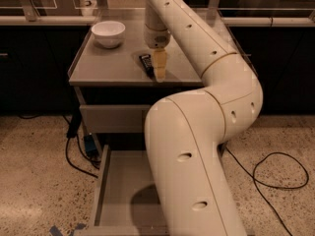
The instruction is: Place rxbar blueberry into middle drawer
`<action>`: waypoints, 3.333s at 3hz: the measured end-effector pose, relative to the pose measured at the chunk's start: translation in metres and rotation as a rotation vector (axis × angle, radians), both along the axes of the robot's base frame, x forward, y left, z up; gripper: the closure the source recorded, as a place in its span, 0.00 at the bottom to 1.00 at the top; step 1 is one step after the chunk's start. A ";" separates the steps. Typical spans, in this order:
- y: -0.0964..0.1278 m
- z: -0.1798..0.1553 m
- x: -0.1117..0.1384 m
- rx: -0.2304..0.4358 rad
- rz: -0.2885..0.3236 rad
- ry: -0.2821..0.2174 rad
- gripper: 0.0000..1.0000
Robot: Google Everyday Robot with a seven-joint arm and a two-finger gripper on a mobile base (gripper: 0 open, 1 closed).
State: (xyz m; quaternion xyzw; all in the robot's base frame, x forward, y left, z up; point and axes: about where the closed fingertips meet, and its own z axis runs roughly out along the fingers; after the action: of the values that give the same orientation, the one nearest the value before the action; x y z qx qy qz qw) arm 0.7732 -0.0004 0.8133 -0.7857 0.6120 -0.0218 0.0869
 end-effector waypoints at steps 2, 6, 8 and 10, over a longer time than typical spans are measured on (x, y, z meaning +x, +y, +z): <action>0.004 -0.003 0.008 0.014 -0.005 -0.019 0.42; 0.004 -0.002 0.008 0.014 -0.005 -0.020 1.00; 0.004 0.011 0.007 0.014 -0.005 -0.020 1.00; -0.009 0.074 -0.016 0.030 0.064 -0.096 1.00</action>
Offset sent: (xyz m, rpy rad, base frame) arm 0.0066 0.0031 -0.0024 0.0127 -0.0161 -0.0047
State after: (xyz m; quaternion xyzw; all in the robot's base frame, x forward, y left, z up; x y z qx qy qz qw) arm 0.7567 -0.0094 0.8876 -0.8015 0.5820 -0.0476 0.1286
